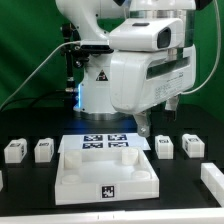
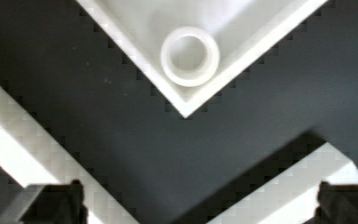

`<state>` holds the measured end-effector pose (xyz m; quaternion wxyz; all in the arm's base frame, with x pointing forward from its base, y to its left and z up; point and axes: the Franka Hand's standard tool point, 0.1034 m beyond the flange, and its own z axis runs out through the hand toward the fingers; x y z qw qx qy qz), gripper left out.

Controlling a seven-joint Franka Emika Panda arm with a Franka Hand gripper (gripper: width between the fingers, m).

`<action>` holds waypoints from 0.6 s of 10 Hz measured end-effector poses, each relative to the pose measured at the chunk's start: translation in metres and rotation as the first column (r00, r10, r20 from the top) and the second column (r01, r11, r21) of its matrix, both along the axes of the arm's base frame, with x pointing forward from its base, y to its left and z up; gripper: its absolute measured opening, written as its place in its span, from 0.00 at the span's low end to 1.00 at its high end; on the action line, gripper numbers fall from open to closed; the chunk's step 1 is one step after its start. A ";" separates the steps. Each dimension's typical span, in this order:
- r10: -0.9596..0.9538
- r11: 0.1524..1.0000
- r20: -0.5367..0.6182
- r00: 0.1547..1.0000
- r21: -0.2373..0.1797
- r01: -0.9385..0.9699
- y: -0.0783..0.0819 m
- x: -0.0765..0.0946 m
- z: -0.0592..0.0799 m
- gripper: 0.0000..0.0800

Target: Assemble one leg

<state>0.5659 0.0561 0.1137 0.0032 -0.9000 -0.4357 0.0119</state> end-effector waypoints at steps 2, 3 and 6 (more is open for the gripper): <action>0.000 1.000 0.000 1.000 0.000 0.000 0.000 0.000 0.000 0.81; 0.036 0.999 -0.001 0.999 0.001 -0.036 0.000 0.000 0.000 0.81; 0.364 0.931 -0.006 0.931 0.013 -0.364 -0.010 -0.014 -0.006 0.81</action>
Offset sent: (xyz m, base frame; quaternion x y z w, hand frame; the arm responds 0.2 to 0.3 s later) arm 0.0000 0.0000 0.0000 0.0000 0.0000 0.0000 1.0000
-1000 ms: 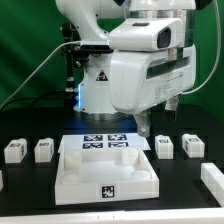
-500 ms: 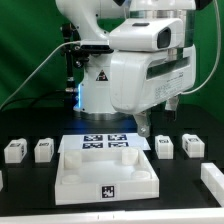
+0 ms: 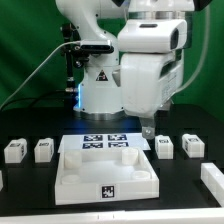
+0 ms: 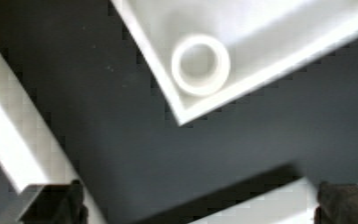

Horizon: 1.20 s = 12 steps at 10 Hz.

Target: Assemble one leg

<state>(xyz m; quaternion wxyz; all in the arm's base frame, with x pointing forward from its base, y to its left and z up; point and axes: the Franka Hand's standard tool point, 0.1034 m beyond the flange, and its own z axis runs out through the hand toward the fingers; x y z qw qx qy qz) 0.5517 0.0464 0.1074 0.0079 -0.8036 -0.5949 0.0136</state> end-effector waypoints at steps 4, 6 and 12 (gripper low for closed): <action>0.521 0.854 -0.029 0.853 0.026 -0.520 -0.037 -0.047 -0.023 0.81; 0.522 0.853 -0.030 0.853 0.026 -0.521 -0.037 -0.047 -0.023 0.81; 0.399 0.916 -0.117 0.910 0.096 -0.389 -0.069 -0.130 -0.087 0.81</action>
Offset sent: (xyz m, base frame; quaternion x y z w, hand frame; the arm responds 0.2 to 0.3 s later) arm 0.0000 0.0000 0.0000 0.0000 0.0000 -0.2667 0.9638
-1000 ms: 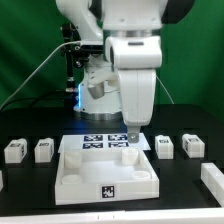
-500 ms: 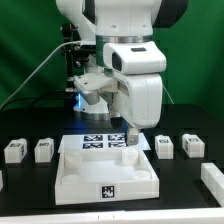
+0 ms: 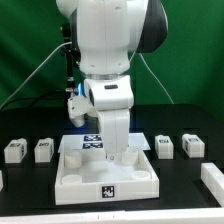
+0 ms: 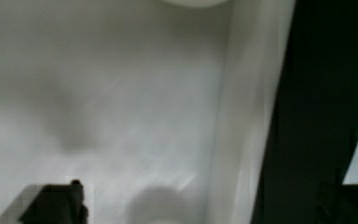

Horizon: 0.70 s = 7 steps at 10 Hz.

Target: Assemble one leg

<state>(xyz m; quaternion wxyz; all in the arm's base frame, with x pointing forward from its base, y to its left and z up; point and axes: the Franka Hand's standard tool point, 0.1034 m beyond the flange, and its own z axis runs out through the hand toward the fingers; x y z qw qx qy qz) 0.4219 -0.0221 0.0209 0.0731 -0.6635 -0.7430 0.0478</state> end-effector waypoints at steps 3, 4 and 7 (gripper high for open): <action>-0.008 1.000 0.037 0.999 0.013 0.007 -0.021 -0.012 -0.013 0.81; -0.010 1.000 0.036 0.999 0.012 0.010 -0.021 -0.012 -0.013 0.79; -0.013 1.000 0.034 0.999 0.012 0.013 -0.022 -0.013 -0.014 0.33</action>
Offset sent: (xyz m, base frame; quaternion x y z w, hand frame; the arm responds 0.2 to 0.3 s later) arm 0.0000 0.0000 0.0000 0.0000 0.0000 0.0000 1.0000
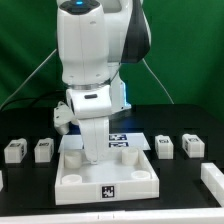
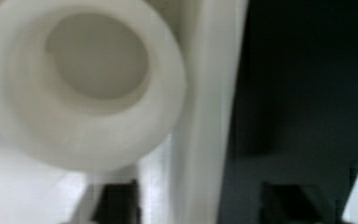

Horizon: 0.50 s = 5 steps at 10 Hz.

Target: Assemble one leg

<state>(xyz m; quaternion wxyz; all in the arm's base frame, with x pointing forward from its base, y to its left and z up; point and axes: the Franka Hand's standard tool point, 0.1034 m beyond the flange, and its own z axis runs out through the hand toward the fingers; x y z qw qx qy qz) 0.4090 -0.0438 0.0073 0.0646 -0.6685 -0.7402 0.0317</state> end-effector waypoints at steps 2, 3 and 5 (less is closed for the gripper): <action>-0.003 1.000 0.009 1.000 -0.002 0.003 -0.001 0.002 0.001 0.10; -0.004 1.000 0.009 1.000 -0.002 0.004 -0.001 0.002 0.001 0.09; -0.004 1.000 0.009 1.000 -0.002 0.004 -0.001 0.002 0.001 0.09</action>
Offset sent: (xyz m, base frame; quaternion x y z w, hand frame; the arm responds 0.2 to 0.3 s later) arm 0.0000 0.0000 0.0000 0.0000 0.0000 0.0000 1.0000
